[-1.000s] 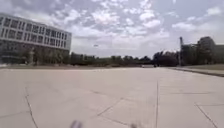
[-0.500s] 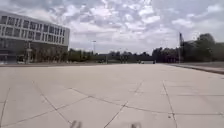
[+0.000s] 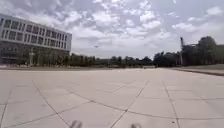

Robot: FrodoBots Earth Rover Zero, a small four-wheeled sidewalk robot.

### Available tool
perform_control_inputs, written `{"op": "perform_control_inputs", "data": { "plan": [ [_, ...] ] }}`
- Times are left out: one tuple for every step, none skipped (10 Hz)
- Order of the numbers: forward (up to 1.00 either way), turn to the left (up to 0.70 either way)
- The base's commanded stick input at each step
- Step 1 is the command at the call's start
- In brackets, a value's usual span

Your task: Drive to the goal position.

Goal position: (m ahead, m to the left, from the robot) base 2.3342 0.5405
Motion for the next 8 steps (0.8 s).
{"op": "perform_control_inputs", "data": {
  "plan": [
    [0.08,0.02],
    [0.08,0.02],
    [0.07,0.02],
    [0.08,0.02],
    [0.07,0.02],
    [0.08,0.02],
    [0.08,0.02],
    [0.08,0.02]
  ]
}}
